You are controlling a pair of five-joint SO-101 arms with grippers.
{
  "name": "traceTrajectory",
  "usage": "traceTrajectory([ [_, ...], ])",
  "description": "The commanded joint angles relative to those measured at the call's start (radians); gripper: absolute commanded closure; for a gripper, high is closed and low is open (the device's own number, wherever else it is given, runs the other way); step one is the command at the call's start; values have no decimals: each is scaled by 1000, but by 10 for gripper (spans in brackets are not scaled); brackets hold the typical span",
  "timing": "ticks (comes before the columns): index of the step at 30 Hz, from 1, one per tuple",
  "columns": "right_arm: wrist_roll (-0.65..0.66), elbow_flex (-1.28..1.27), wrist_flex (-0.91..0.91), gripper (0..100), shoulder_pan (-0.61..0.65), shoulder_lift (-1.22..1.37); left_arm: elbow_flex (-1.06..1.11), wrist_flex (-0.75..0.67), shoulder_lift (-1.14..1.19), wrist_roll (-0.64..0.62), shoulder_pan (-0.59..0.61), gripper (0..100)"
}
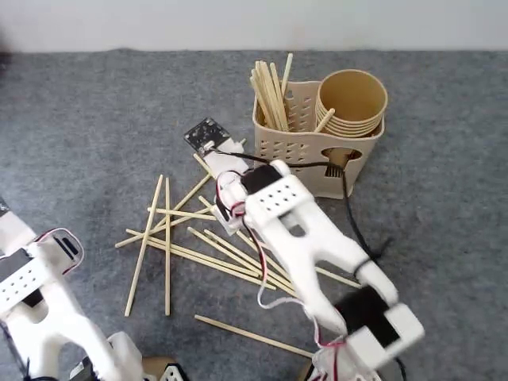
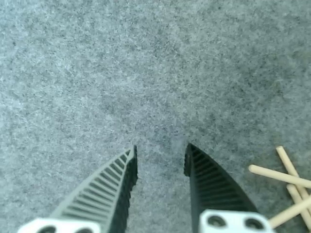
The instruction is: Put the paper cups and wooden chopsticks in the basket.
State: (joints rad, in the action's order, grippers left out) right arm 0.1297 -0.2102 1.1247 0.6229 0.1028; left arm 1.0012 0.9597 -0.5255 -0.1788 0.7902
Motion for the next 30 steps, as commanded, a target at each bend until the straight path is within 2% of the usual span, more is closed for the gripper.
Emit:
traceTrajectory([
  [1,14,124,35,685,27,85,-5,-17,-6,18,-8,841],
  [13,14,290,58,688,42,366,-5,-17,-5,18,-8,841],
  [16,17,292,51,762,42,372,-5,-17,-5,18,-8,841],
  [20,94,292,50,871,42,361,-5,-17,-5,18,-8,841],
  [27,100,287,56,885,41,366,-5,-17,-5,18,-8,841],
  [30,103,288,56,936,41,358,-5,-17,-5,18,-8,841],
])
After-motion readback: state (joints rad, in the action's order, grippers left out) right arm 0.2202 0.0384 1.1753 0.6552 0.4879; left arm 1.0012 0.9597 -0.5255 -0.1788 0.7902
